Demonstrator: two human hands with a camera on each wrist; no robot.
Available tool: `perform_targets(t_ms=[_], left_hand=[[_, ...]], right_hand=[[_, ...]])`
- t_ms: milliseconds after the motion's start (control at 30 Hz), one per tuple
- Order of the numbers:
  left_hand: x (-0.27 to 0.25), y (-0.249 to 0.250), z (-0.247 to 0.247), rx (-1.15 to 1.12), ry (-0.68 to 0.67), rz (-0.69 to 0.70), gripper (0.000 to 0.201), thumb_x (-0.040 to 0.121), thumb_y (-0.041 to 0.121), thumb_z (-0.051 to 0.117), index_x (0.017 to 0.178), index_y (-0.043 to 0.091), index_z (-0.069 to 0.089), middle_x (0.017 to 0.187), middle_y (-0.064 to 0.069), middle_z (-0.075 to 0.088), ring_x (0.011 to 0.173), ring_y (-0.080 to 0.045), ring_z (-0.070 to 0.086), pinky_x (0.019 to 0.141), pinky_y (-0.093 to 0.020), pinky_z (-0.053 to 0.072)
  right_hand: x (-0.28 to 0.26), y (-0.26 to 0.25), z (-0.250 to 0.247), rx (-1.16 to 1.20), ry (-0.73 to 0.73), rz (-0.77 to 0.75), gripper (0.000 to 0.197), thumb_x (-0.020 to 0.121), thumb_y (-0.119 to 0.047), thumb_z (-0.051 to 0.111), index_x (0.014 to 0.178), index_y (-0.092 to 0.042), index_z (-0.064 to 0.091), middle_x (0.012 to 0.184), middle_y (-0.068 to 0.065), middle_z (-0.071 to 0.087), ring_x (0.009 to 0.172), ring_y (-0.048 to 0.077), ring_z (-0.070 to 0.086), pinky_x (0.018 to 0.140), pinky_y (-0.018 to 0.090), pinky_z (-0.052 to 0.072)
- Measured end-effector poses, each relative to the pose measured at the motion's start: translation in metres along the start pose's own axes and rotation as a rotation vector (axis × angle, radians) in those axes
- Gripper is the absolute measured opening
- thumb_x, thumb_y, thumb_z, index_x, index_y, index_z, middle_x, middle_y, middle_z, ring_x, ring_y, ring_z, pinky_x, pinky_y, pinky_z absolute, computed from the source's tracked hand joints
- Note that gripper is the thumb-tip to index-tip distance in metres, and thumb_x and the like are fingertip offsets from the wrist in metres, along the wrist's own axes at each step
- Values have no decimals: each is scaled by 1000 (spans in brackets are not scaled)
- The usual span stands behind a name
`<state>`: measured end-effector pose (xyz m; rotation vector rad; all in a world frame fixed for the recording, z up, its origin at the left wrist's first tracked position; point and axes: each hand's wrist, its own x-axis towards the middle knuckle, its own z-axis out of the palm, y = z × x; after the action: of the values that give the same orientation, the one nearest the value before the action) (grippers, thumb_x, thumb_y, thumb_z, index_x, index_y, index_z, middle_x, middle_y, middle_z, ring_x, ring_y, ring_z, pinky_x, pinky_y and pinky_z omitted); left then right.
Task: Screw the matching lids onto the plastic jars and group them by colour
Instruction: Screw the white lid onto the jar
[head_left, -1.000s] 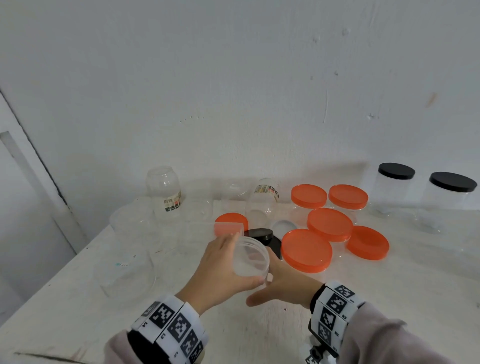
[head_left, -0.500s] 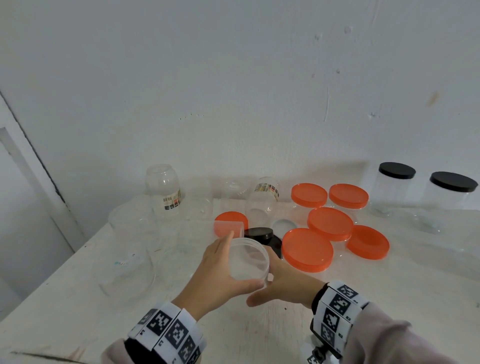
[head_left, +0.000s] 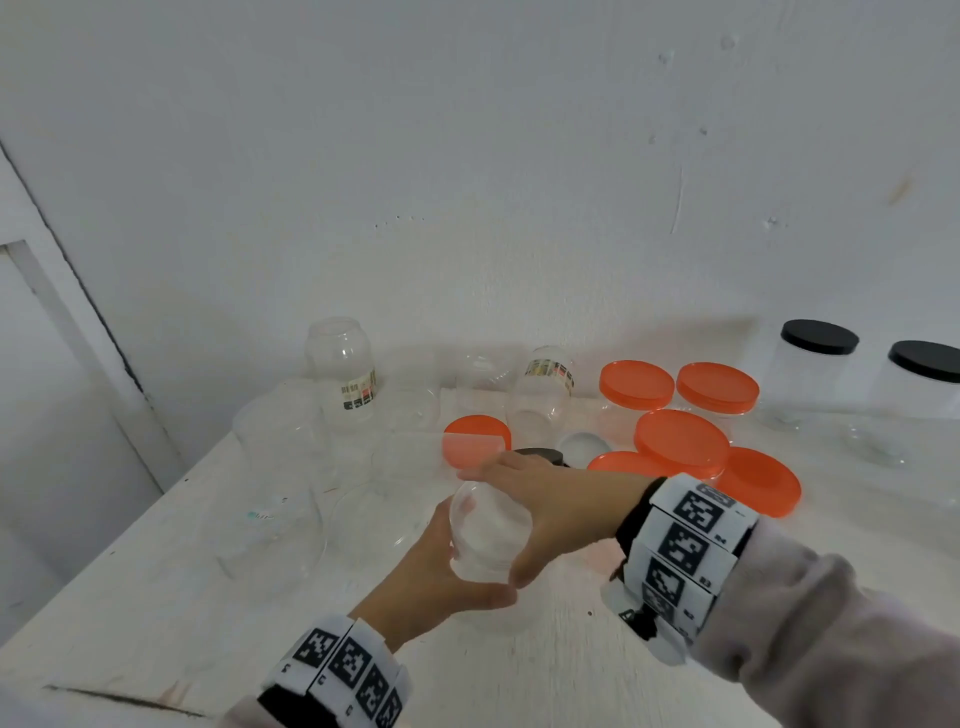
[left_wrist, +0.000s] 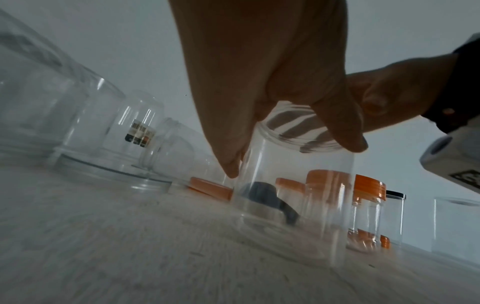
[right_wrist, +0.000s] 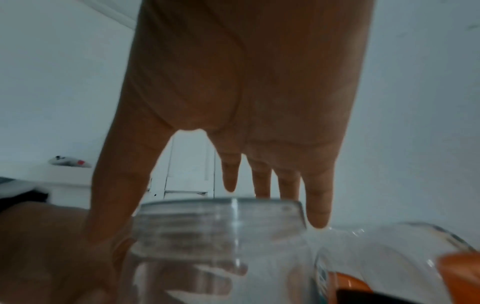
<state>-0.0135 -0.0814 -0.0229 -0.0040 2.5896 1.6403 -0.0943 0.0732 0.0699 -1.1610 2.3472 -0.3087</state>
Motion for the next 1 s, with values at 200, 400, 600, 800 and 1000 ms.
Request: perform_targets(t_ms=[200,400,600,800,1000], left_hand=[[2,0,-2,-50,12,12,85,65,21,87,122,50,31,125,32,40,112,19,41,79,-2,40],[3,-8,-3,-97,34,-53,101,58,32,90,134,37,25,128,24,39,120,1,41,91,-13,40],[5,-13,-2,-114,25,-46,103,51,40,88,134,36,28,131,19,42,122,-2,42,96,-22,41],[3,-12,0,-88,38,-28,106,53,42,87,137,39,22,130,27,38,120,4,40,86,-11,38],[3,-15,0,-114,24,-37,91,61,36,88,131,38,31,128,25,44,122,2,43,93,-16,42]], right_hand=[[13,-10,-13,-189,-104,51,100,69,-37,81,146,-48,17,136,-7,33,127,22,32,103,46,39],[17,-11,-8,-252,-30,124,101,61,-62,77,143,-46,21,124,-10,33,116,20,38,96,42,43],[17,-12,-4,-267,-33,200,108,59,-74,70,145,-38,16,137,-1,32,119,24,44,95,42,46],[19,-14,-13,-254,-134,144,106,62,-50,82,144,-52,14,131,-9,32,126,22,32,101,45,39],[18,-12,-12,-264,-88,172,107,59,-65,78,145,-44,18,129,-8,33,119,20,43,93,37,44]])
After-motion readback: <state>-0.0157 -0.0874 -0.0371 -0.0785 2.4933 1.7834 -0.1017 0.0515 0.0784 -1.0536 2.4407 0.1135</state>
